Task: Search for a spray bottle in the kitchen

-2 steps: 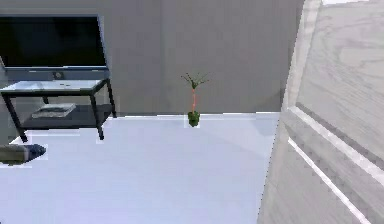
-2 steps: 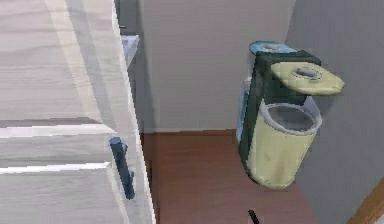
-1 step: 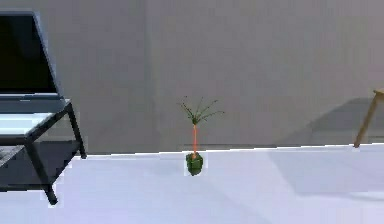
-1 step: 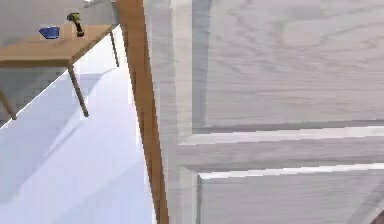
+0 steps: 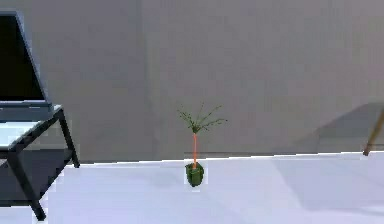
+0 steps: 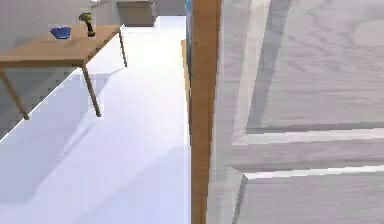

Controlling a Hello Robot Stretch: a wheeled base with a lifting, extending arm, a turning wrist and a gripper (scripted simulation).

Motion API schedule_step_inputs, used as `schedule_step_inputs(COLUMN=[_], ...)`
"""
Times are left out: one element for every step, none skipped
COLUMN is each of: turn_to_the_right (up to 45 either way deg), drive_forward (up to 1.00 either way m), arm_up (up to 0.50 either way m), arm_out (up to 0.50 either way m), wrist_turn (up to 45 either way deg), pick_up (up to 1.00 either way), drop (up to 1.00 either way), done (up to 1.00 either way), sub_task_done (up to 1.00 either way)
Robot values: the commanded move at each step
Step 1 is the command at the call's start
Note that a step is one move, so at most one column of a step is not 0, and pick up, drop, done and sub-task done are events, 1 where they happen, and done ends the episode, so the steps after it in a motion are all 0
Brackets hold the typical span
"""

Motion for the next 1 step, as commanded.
schedule_step_inputs(turn_to_the_right=[-30.0], drive_forward=[0.00], arm_up=[0.00], arm_out=[0.00], wrist_turn=[0.0], pick_up=[0.00], drop=[0.00], done=[0.00], sub_task_done=[0.00])
